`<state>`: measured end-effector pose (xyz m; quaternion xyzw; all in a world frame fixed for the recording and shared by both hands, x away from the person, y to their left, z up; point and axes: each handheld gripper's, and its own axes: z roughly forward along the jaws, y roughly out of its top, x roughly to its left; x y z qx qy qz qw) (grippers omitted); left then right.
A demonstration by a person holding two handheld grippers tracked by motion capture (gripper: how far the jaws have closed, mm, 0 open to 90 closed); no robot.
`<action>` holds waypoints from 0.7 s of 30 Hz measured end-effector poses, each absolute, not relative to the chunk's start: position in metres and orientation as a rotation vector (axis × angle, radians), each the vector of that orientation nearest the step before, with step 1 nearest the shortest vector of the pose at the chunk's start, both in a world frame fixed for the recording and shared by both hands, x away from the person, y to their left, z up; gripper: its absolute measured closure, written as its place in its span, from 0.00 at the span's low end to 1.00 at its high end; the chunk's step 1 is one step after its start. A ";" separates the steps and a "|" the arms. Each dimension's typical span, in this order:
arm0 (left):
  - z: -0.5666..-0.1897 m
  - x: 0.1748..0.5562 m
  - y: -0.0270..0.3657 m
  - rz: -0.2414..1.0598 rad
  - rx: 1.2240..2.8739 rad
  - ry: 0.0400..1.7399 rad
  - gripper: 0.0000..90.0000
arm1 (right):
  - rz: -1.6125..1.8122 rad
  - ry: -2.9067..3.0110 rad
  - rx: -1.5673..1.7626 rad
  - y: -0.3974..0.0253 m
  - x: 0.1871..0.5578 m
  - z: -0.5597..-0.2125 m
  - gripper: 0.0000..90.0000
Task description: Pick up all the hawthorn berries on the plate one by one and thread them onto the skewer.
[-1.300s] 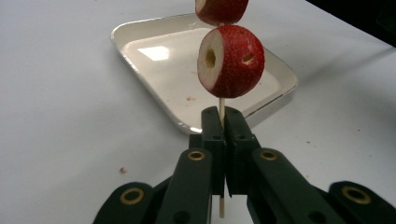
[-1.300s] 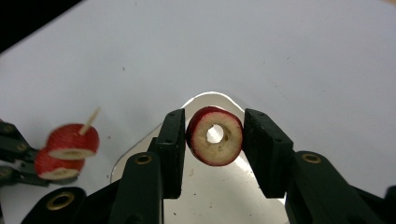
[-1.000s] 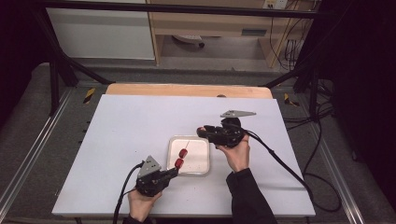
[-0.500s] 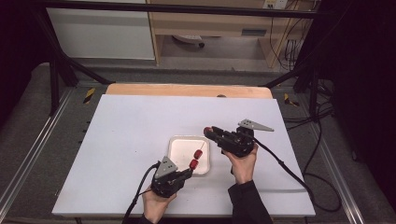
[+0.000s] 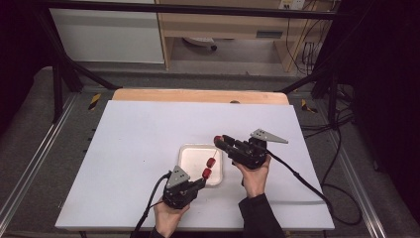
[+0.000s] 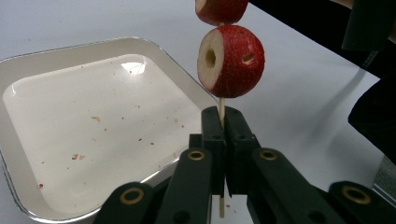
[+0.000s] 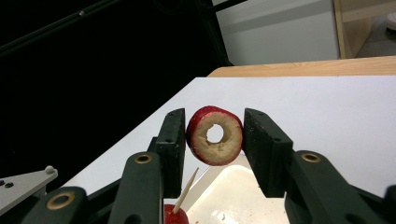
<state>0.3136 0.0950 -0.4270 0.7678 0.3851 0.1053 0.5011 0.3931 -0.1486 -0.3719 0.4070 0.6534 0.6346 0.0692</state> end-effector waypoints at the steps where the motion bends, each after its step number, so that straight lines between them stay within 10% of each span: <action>1: -0.427 0.314 0.095 0.254 1.855 0.933 0.98 | 1.909 1.967 1.224 -0.148 0.393 -0.372 0.67; 21: -0.428 0.316 0.095 0.217 1.826 0.969 0.98 | 1.909 1.978 1.199 -0.144 0.391 -0.378 0.67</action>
